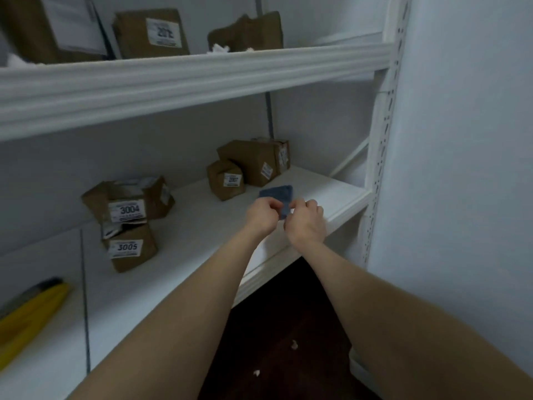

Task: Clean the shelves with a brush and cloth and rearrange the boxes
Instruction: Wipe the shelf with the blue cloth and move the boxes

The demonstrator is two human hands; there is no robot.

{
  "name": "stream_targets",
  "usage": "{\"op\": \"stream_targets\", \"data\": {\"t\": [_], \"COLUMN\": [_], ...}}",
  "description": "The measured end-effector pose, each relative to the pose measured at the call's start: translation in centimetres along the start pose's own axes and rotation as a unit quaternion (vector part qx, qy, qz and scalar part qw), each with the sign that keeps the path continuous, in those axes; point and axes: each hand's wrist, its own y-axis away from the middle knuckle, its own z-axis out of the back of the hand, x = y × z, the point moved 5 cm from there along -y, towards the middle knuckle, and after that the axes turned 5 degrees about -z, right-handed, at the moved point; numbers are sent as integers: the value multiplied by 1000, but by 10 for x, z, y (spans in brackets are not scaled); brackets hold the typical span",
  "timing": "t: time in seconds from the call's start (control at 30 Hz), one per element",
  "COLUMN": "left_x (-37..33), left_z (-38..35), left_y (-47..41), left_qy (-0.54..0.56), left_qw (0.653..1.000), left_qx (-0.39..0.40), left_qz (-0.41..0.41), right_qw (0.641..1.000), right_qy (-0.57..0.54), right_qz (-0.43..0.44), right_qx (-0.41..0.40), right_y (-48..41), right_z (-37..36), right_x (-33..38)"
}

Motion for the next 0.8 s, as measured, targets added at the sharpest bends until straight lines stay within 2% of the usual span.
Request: {"op": "stream_targets", "data": {"t": [0.23, 0.33, 0.4, 0.57, 0.8], "left_x": [89, 100, 97, 91, 112], "left_z": [33, 33, 32, 49, 107], "left_y": [-63, -77, -81, -69, 5], "left_qy": [3, -2, -17, -86, -95], "left_qw": [997, 994, 995, 994, 992], "left_qx": [-31, -26, -15, -4, -54], "left_qz": [66, 103, 98, 67, 61], "right_qw": [998, 997, 997, 998, 996], "right_qy": [27, 49, 51, 21, 6], "right_qz": [49, 58, 59, 56, 89], "right_qx": [-10, -9, -9, 1, 27], "right_y": [-40, -54, -62, -56, 29], "right_z": [-74, -82, -83, -90, -87], "right_x": [44, 51, 57, 79, 104]}}
